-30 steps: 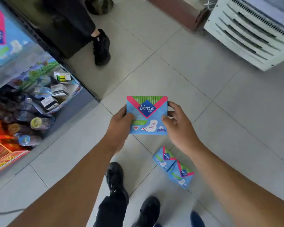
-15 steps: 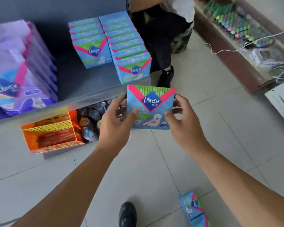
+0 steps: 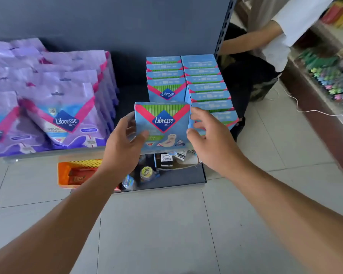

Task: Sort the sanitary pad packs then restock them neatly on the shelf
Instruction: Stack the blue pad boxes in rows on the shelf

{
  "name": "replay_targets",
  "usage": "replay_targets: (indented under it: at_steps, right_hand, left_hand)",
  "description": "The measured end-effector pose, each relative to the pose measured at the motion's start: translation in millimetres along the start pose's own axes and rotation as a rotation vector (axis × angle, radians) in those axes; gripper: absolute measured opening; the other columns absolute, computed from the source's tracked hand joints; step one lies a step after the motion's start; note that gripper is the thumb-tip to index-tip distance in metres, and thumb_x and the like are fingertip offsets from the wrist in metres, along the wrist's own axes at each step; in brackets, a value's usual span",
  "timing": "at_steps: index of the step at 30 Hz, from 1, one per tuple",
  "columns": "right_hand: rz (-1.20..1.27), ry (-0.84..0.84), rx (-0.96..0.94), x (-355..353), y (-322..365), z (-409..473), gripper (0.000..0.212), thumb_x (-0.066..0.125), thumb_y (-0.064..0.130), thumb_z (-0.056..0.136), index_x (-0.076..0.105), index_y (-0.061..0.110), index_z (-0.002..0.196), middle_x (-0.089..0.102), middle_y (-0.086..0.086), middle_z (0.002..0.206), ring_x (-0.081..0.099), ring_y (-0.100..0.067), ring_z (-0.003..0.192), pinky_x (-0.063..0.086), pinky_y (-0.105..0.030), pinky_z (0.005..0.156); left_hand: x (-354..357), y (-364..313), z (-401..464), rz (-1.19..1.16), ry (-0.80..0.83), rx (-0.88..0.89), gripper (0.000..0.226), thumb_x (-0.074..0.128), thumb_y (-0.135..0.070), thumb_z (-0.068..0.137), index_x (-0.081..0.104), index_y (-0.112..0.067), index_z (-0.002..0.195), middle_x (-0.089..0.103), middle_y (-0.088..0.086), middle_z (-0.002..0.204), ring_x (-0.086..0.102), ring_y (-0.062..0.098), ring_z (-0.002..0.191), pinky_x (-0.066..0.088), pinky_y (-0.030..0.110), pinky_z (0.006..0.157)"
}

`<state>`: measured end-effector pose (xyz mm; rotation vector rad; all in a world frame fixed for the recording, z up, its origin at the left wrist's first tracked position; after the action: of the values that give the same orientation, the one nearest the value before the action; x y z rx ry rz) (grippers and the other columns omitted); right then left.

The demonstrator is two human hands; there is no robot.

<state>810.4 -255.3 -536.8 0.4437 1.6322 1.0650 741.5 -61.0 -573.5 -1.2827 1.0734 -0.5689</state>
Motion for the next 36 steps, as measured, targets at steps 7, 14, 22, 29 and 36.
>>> replay_targets:
  at_steps: [7, 14, 22, 29, 36]
  right_hand:
    - [-0.309, 0.002, -0.165, 1, 6, 67, 0.048, 0.046, 0.02, 0.097, 0.041, 0.019, 0.145, 0.047, 0.001, 0.142, 0.038, -0.015, 0.132, 0.038, -0.029, 0.103]
    - [-0.458, -0.077, -0.107, 2, -12, 115, 0.048, 0.045, 0.016, 0.094, 0.044, 0.017, 0.143, 0.048, -0.001, 0.14, 0.036, -0.021, 0.131, 0.035, -0.03, 0.1]
    - [-0.533, -0.047, -0.112, -3, -17, 145, 0.05, 0.044, 0.015, 0.094, 0.044, 0.018, 0.144, 0.046, -0.001, 0.139, 0.036, -0.02, 0.132, 0.033, -0.027, 0.102]
    - [-0.606, 0.051, -0.163, 0, -17, 150, 0.049, 0.044, 0.018, 0.095, 0.043, 0.017, 0.144, 0.042, 0.0, 0.143, 0.034, -0.022, 0.133, 0.036, -0.033, 0.104]
    - [-0.744, 0.179, -0.201, 6, -15, 145, 0.054, 0.041, 0.024, 0.097, 0.032, 0.018, 0.15, 0.028, 0.001, 0.157, 0.022, -0.02, 0.143, 0.036, -0.04, 0.108]
  left_hand:
    - [16, 25, 53, 0.075, -0.071, -0.007, 0.04, 0.066, -0.014, 0.09, 0.048, -0.024, 0.125, 0.063, -0.013, 0.117, 0.06, 0.007, 0.109, 0.051, 0.036, 0.097]
    - [32, 42, 101, 0.122, -0.049, -0.013, 0.039, 0.069, -0.012, 0.088, 0.05, -0.023, 0.121, 0.065, -0.016, 0.108, 0.062, -0.005, 0.097, 0.055, 0.03, 0.087]
    - [44, 45, 123, 0.196, -0.085, 0.057, 0.043, 0.072, -0.015, 0.085, 0.052, -0.023, 0.123, 0.068, -0.01, 0.109, 0.065, 0.01, 0.102, 0.052, 0.033, 0.091]
    - [49, 46, 129, 0.262, -0.119, 0.04, 0.04, 0.07, -0.021, 0.087, 0.055, -0.024, 0.124, 0.072, -0.007, 0.107, 0.068, 0.009, 0.099, 0.055, 0.036, 0.088]
    - [53, 47, 128, 0.388, -0.114, 0.051, 0.027, 0.061, -0.027, 0.093, 0.06, -0.021, 0.12, 0.073, 0.0, 0.099, 0.065, 0.026, 0.091, 0.054, 0.042, 0.078]
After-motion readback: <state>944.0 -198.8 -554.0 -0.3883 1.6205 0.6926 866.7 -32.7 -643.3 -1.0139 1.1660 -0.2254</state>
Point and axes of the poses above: each hand's wrist, its own z-axis towards the middle knuckle, its own x-axis out of the palm, y = z × x, the point moved 2 cm from there along z, towards the middle knuckle
